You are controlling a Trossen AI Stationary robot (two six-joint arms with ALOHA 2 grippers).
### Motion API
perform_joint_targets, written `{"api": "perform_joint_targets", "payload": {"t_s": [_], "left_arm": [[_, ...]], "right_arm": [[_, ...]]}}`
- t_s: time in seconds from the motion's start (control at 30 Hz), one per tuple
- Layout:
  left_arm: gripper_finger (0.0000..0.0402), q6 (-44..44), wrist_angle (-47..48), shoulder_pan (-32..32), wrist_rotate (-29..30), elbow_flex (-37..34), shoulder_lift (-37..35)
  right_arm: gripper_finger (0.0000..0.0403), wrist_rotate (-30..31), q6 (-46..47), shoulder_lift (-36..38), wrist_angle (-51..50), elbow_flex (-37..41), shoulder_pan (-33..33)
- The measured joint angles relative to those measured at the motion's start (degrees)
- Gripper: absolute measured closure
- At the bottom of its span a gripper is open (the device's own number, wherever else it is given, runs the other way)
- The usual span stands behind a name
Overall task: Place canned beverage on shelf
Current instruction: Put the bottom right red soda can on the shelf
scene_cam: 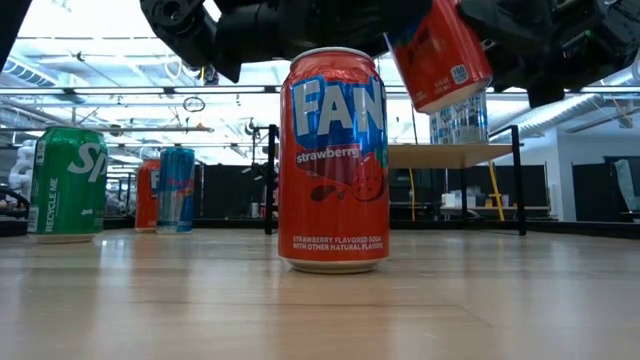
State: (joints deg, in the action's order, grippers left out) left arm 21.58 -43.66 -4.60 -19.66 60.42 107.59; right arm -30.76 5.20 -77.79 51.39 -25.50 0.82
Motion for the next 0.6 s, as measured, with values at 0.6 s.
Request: {"api": "perform_joint_targets", "payload": {"t_s": [0.6], "left_arm": [[0.0123,-9.30,18.74,12.56,15.21,2.49,-10.68]], "right_arm": [[0.0084,53.30,8.50,20.90,-33.55,0.07,8.19]]}}
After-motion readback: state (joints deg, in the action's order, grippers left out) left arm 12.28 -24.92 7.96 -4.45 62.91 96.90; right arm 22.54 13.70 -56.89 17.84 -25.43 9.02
